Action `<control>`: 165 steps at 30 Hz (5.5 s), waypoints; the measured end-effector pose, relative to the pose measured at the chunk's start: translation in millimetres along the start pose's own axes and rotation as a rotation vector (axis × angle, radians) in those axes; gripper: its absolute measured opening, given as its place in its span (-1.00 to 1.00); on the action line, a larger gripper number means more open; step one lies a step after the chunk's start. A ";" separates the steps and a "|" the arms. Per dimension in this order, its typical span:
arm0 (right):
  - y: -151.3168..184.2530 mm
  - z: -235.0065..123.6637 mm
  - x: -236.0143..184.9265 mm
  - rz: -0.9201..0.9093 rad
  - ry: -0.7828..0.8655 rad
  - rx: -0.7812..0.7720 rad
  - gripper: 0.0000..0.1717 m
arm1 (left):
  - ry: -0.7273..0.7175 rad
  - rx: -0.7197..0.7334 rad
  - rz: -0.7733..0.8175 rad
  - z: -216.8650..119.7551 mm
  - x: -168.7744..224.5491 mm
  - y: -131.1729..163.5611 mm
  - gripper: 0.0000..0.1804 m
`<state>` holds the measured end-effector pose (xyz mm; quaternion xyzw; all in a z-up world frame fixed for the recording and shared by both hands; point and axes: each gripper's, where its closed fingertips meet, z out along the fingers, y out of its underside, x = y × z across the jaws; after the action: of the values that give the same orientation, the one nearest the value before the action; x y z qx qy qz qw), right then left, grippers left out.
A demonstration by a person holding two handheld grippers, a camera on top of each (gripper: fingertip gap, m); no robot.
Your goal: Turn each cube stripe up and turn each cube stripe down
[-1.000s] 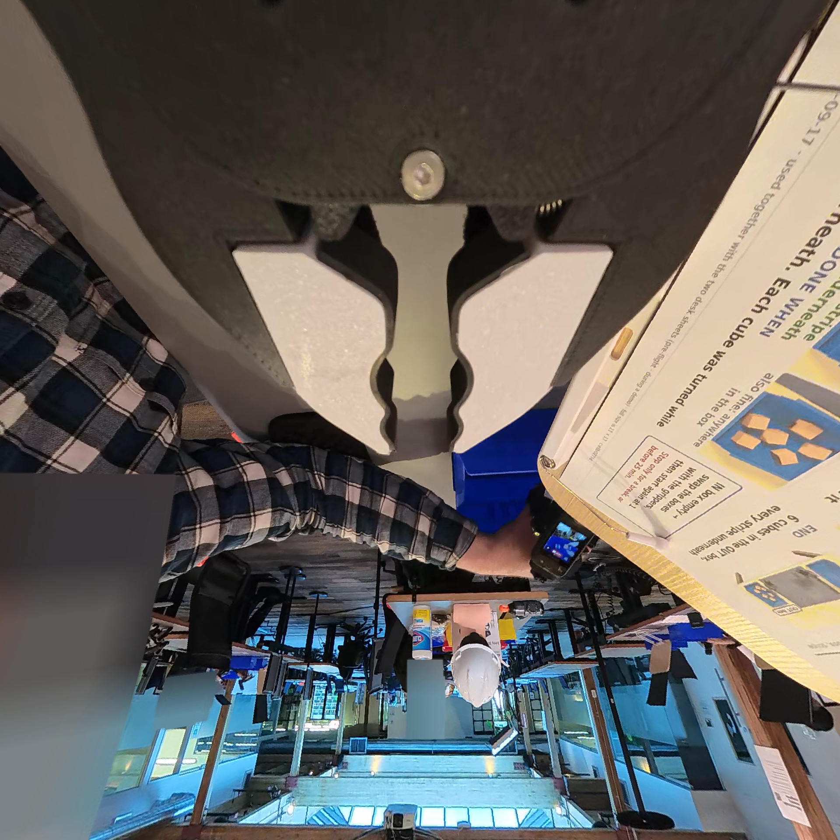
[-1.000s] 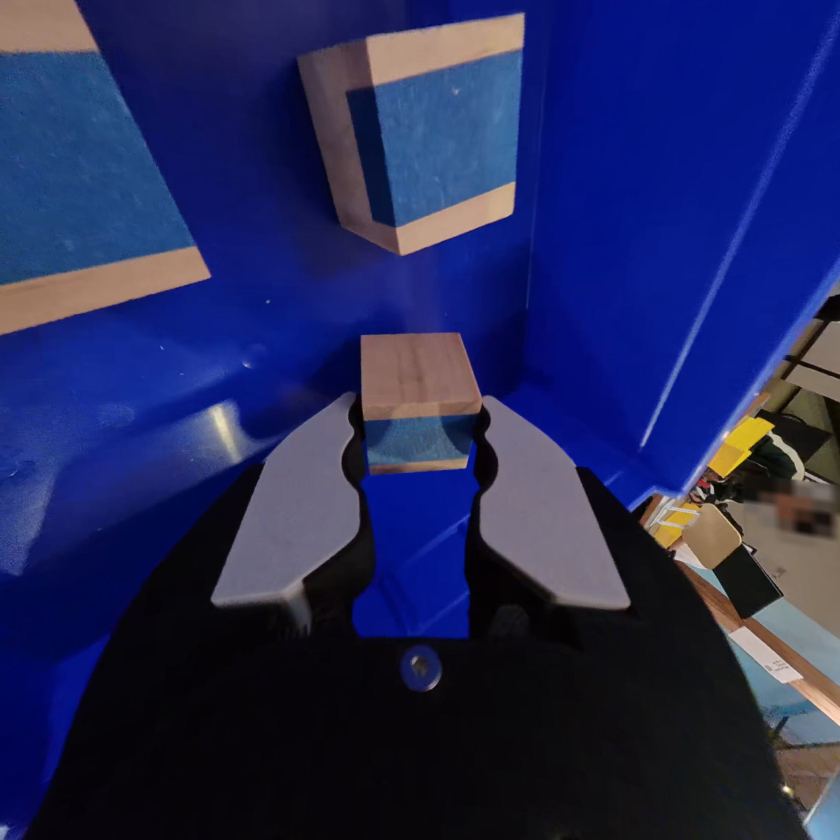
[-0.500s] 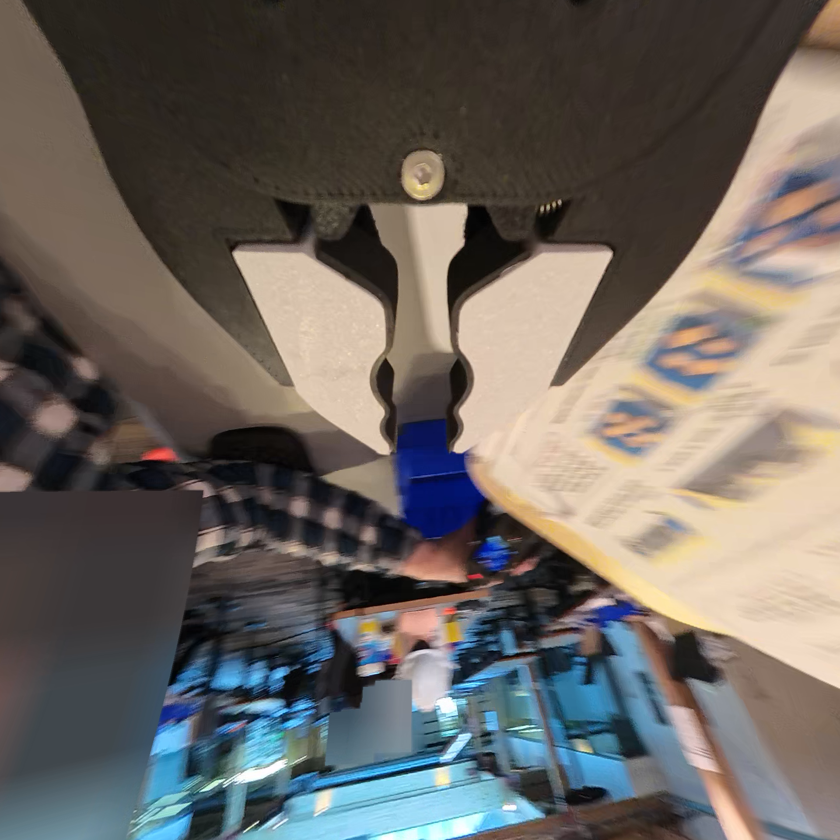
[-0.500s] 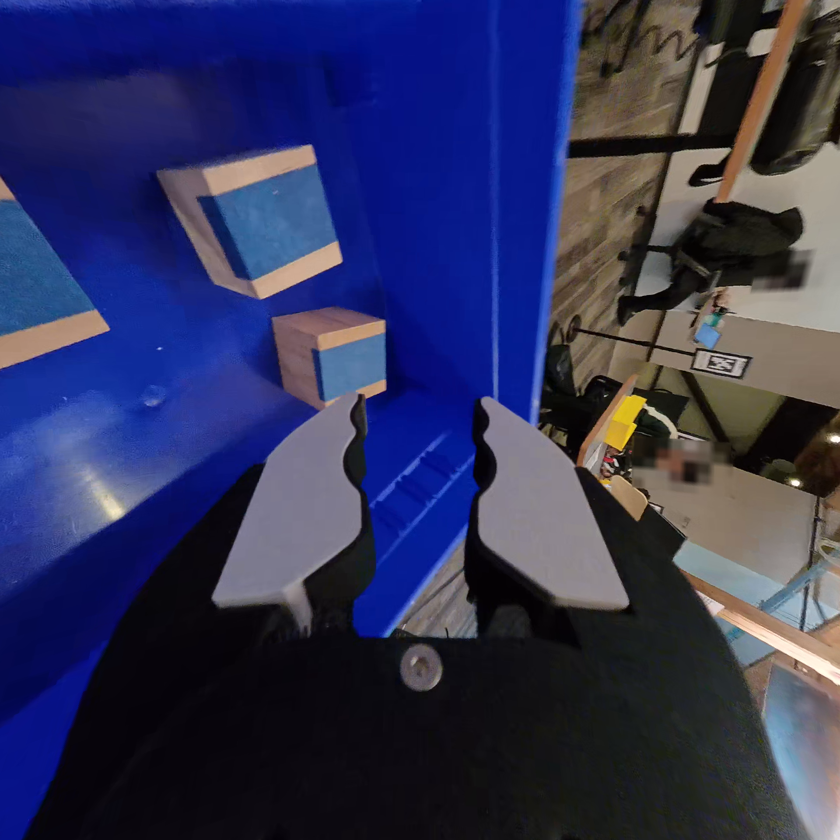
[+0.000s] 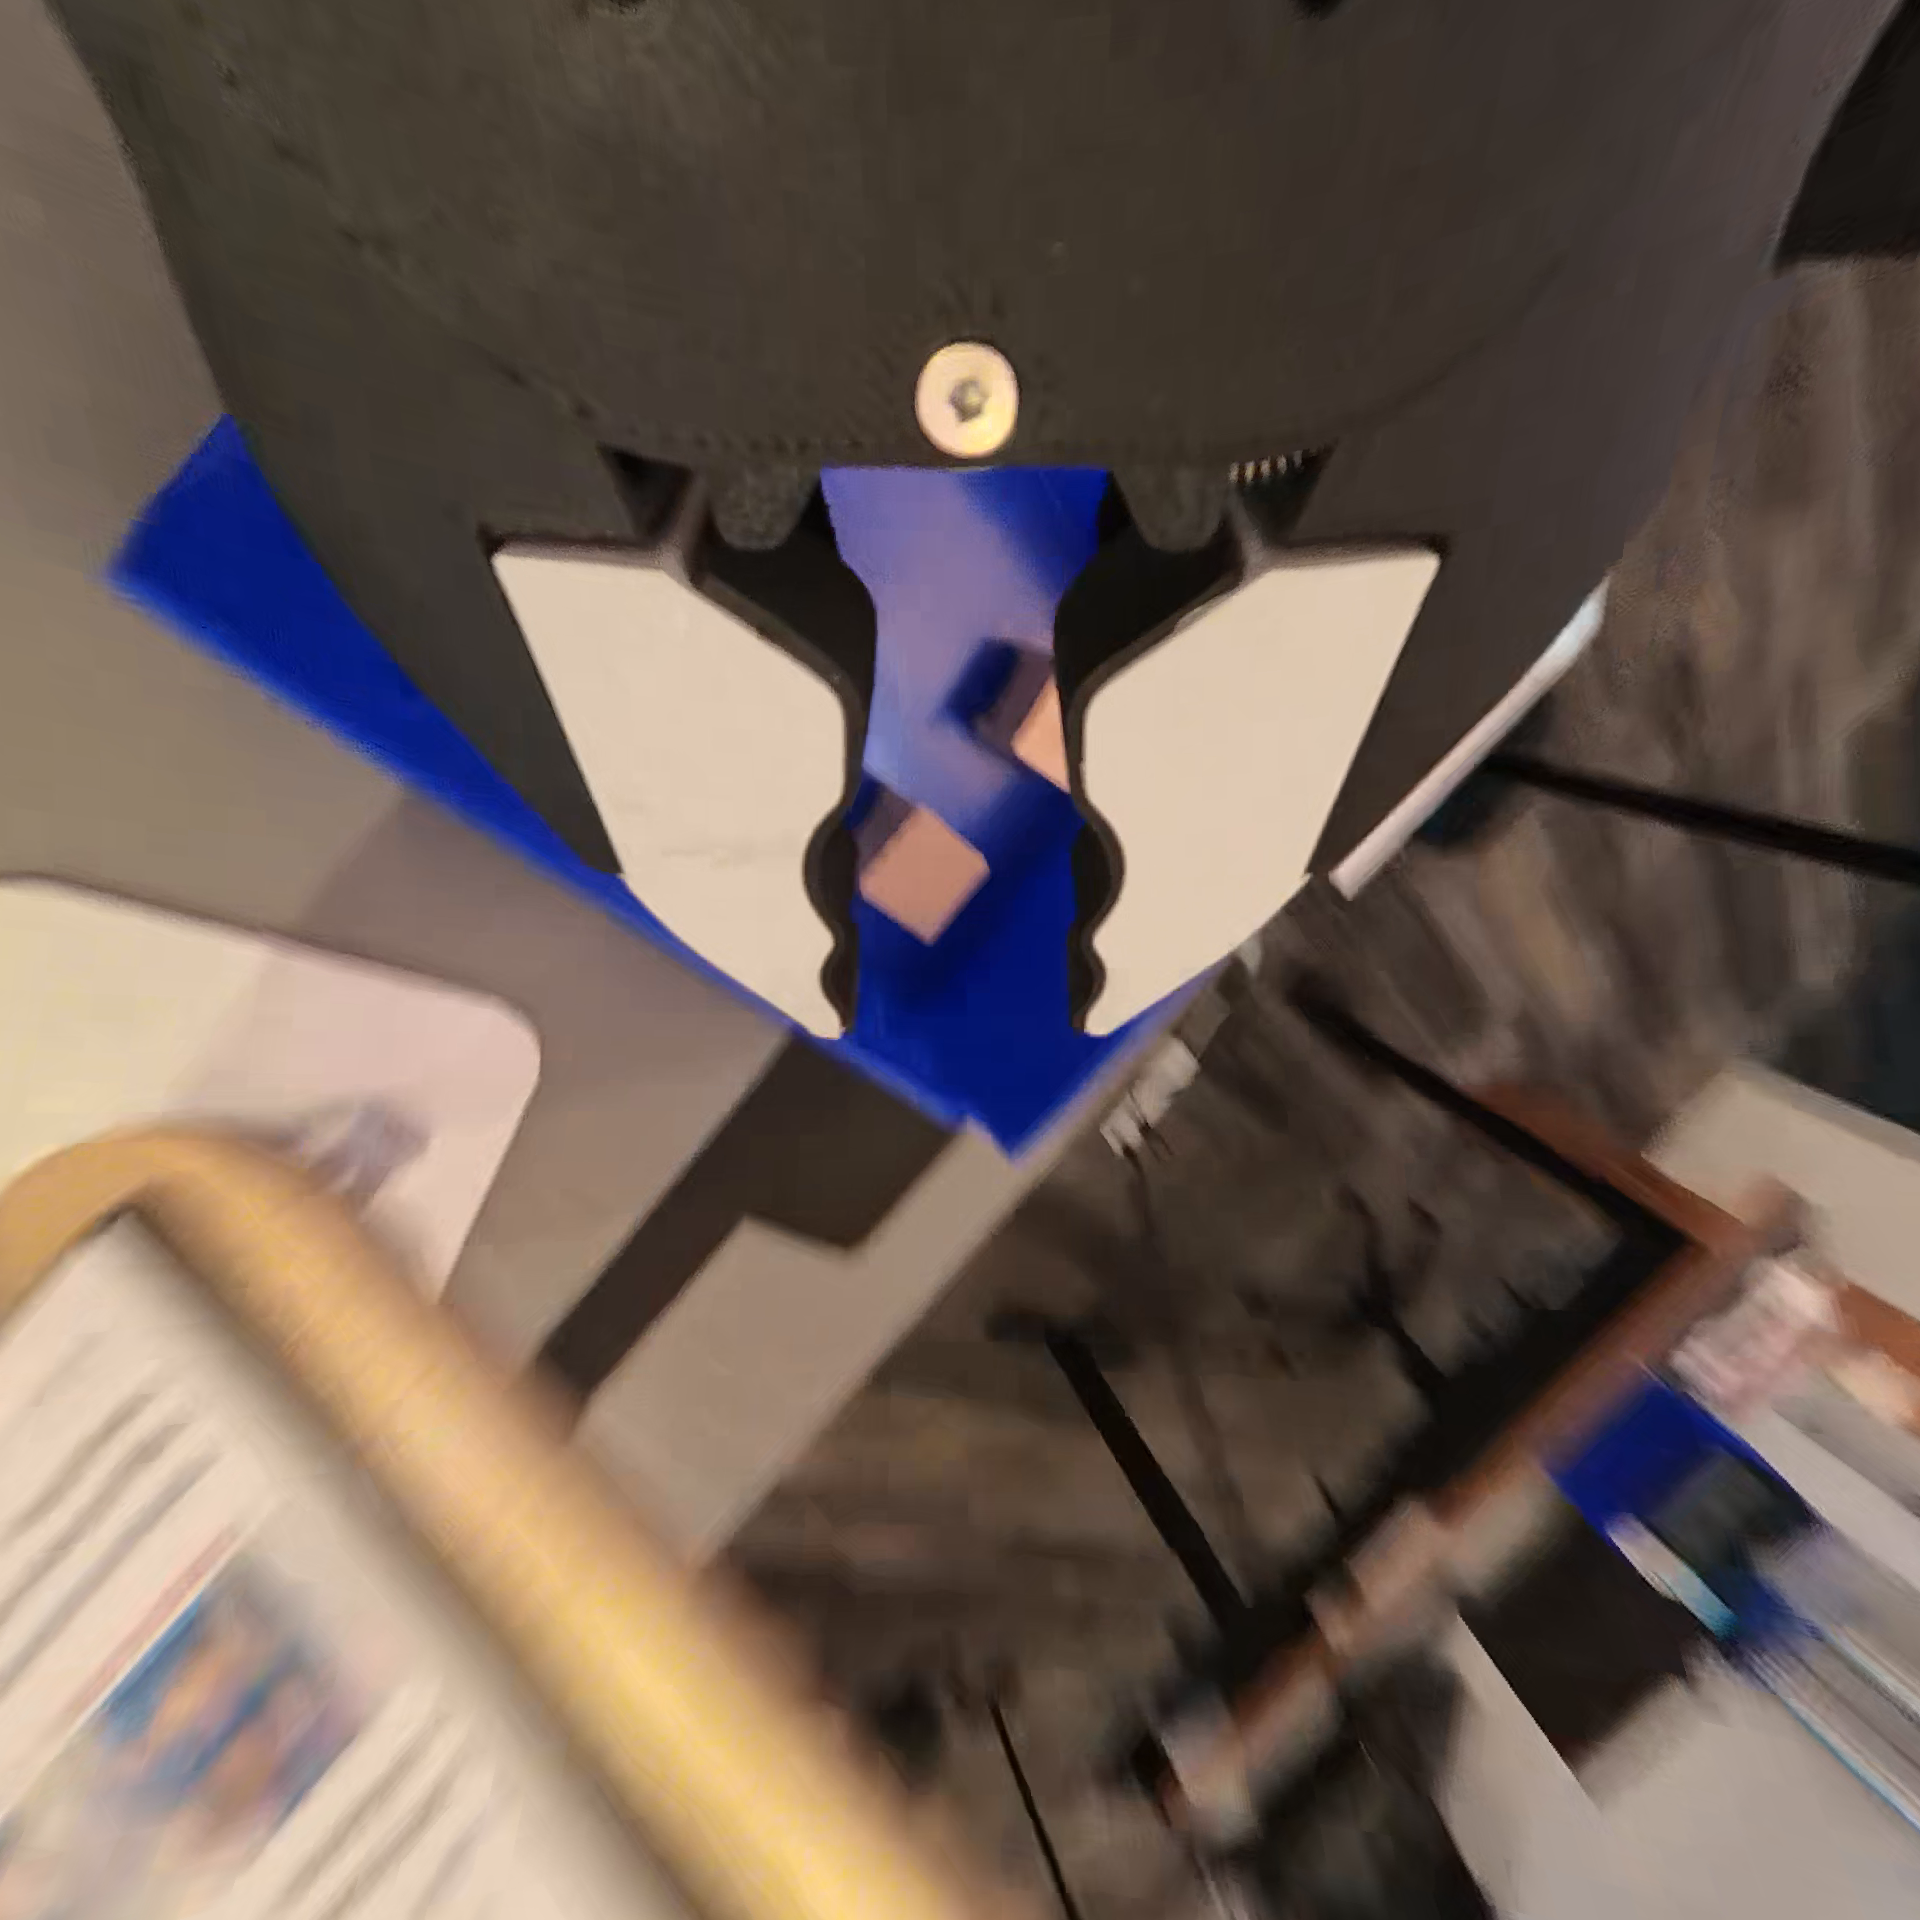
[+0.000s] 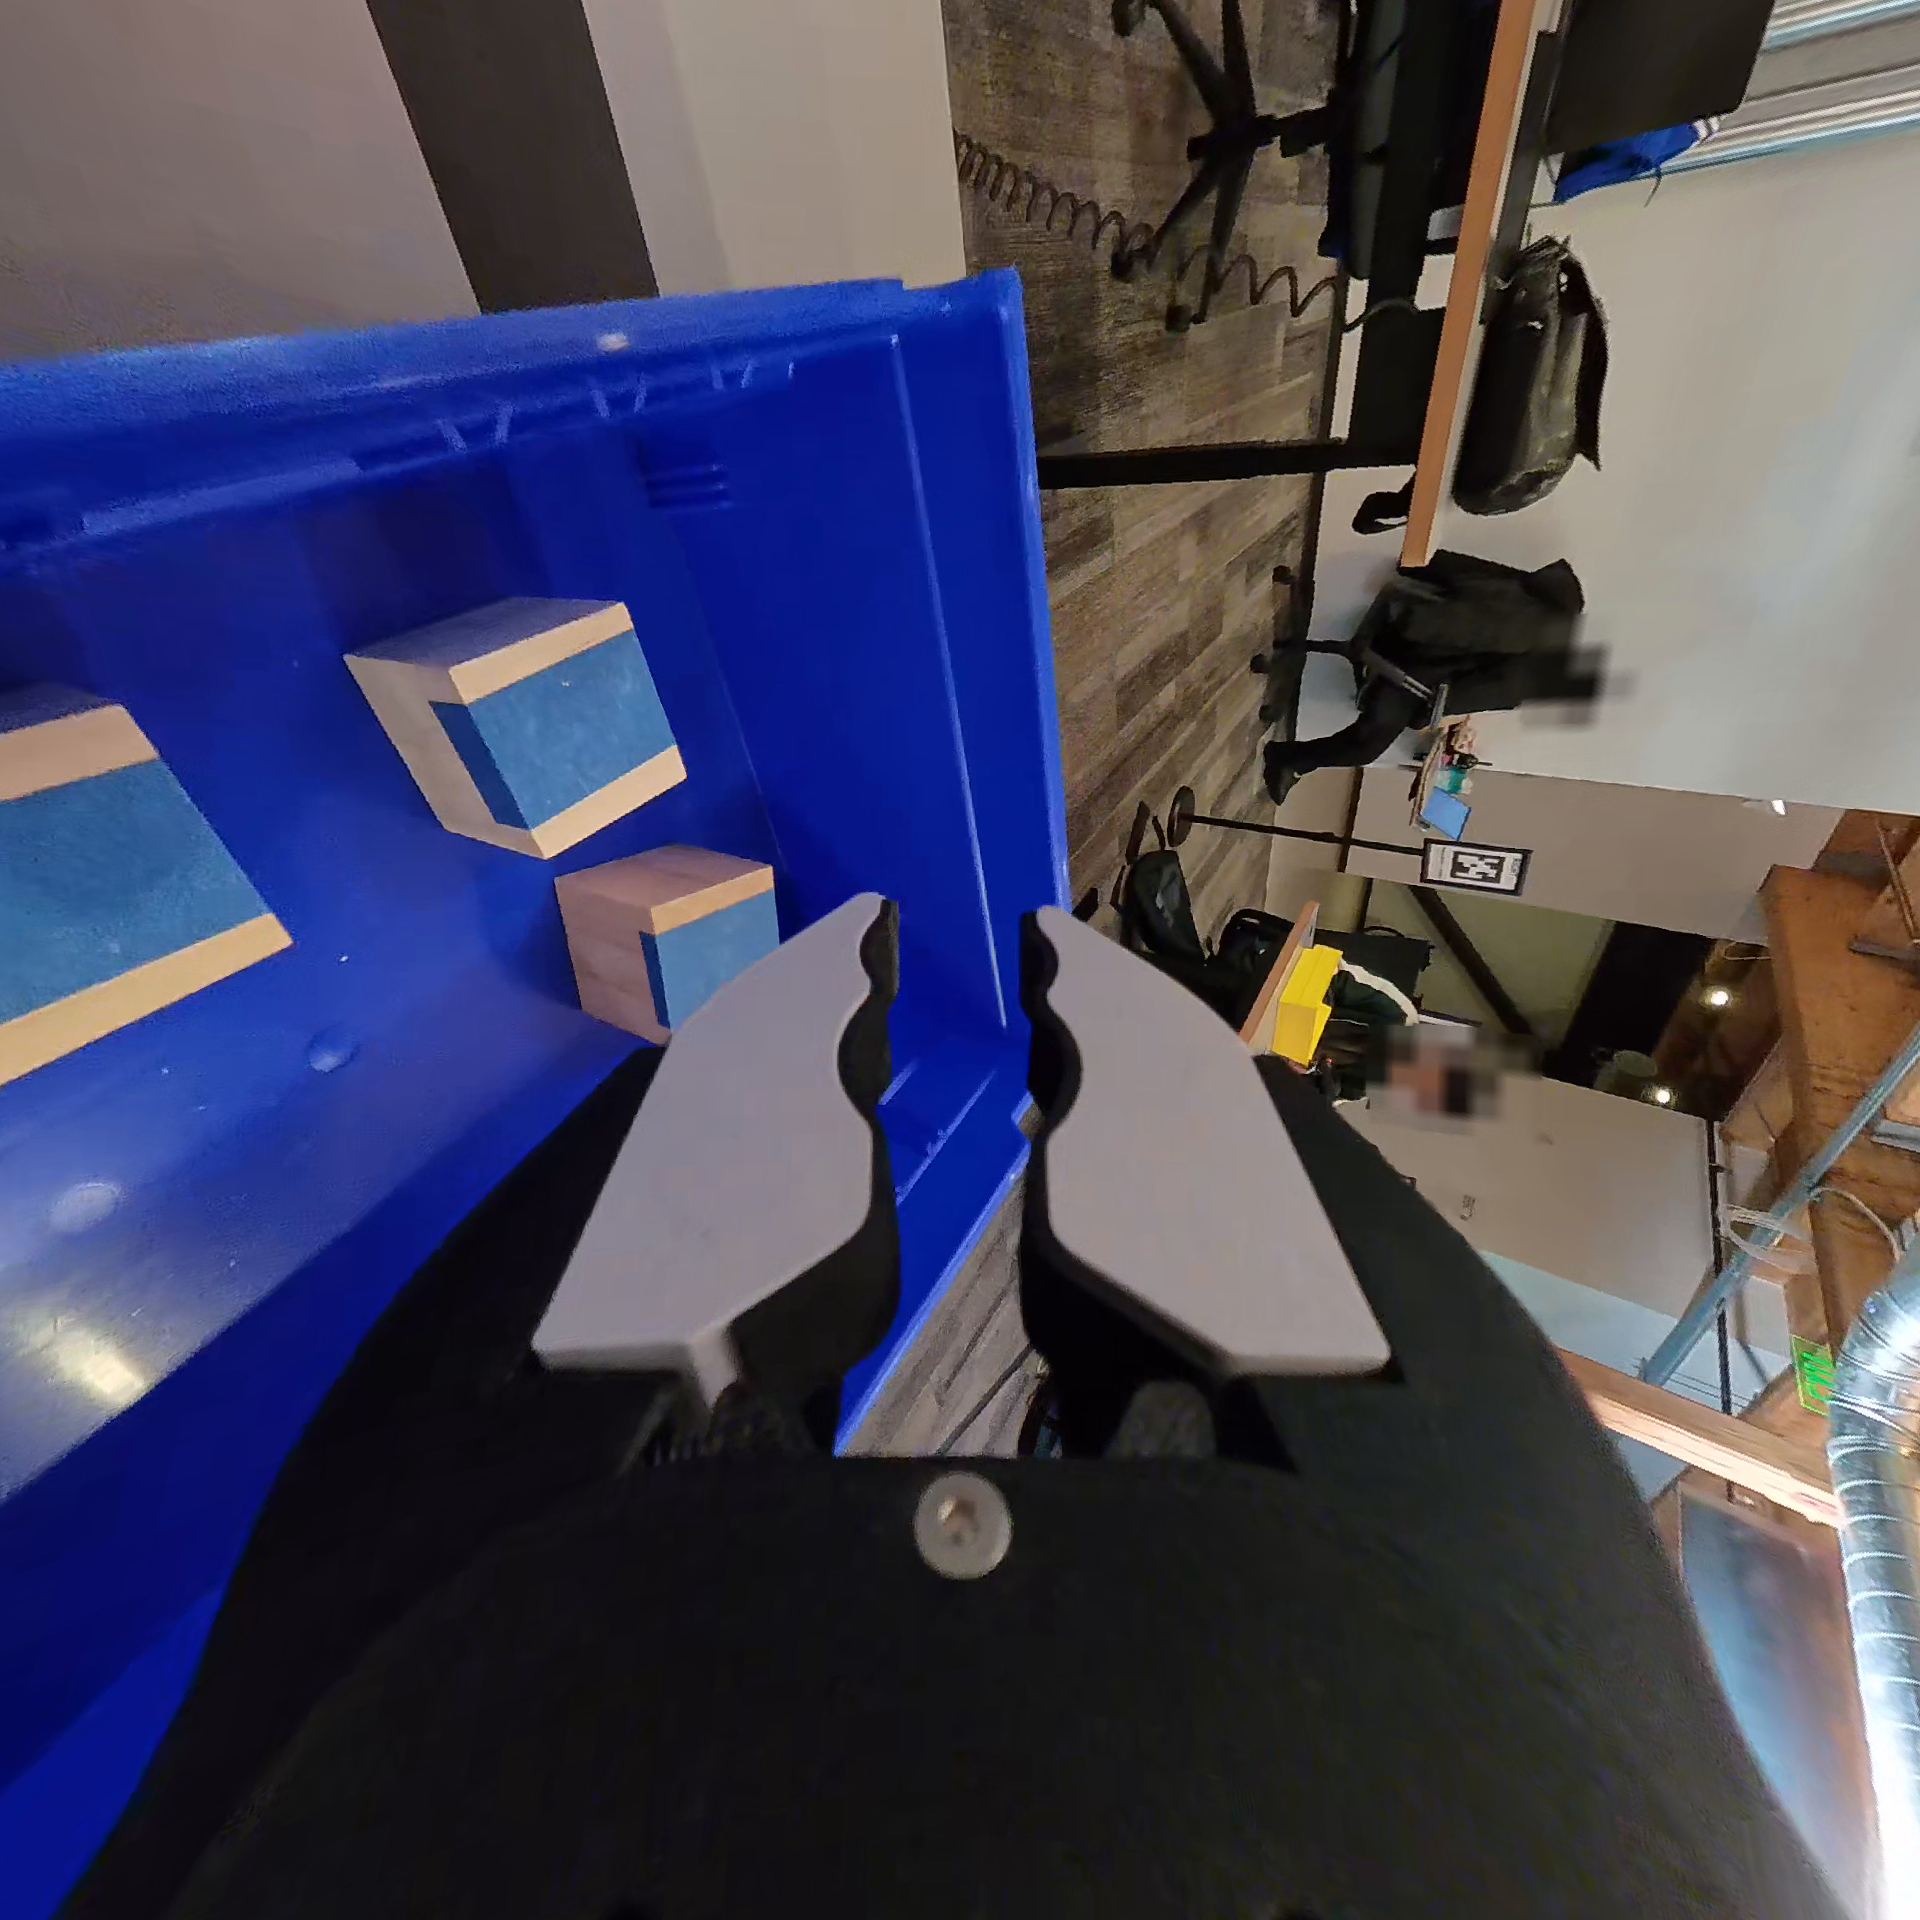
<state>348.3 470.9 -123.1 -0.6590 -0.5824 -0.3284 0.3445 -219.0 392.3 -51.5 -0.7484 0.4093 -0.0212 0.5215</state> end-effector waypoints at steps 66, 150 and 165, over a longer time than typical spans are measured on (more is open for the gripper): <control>-246.7 -267.5 12.2 0.209 0.094 1.028 -0.71 | 0.612 1.179 -0.109 -93.7 55.0 -191.0 -0.45; 10.2 -28.3 -58.0 -0.040 -0.386 -0.044 -0.54 | -0.322 -0.142 -0.025 -5.8 -72.0 5.3 -0.37; -29.8 -37.1 -61.6 -0.128 -0.357 0.029 -0.59 | -0.196 -0.660 -0.366 83.9 -50.1 162.3 -0.30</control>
<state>310.9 409.0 -152.0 -0.6635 -0.6796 -0.2188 0.2237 -309.7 468.5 -199.4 -0.9352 0.2019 0.0905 0.2767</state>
